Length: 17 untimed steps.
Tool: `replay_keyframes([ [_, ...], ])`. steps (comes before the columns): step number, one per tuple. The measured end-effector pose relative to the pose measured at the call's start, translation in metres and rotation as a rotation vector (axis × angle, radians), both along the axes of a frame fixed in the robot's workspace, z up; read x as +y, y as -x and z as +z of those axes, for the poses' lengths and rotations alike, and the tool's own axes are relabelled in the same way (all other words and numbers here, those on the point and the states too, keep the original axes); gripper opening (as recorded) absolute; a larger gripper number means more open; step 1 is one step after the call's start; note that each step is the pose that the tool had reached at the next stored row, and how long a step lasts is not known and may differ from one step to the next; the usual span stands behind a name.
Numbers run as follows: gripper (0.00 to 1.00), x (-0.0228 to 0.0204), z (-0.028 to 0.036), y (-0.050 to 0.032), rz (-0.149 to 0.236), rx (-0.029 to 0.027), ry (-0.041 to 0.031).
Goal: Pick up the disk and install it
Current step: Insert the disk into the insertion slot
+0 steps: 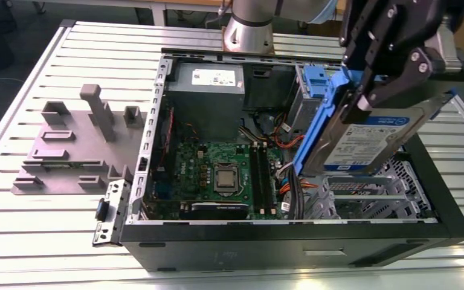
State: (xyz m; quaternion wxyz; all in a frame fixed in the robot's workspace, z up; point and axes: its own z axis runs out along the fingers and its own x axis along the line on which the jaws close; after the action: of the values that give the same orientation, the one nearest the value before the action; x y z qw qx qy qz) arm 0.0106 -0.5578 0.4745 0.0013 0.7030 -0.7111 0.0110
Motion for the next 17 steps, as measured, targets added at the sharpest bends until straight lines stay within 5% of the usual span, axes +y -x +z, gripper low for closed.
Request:
replay_keyframes([
  [6, 0.36, -0.0005, -0.0054, -0.0237, 0.000, 0.0000, 0.0000],
  [17, 0.36, -0.0009, -0.0166, -0.0455, 0.000, 0.0000, 0.0000],
])
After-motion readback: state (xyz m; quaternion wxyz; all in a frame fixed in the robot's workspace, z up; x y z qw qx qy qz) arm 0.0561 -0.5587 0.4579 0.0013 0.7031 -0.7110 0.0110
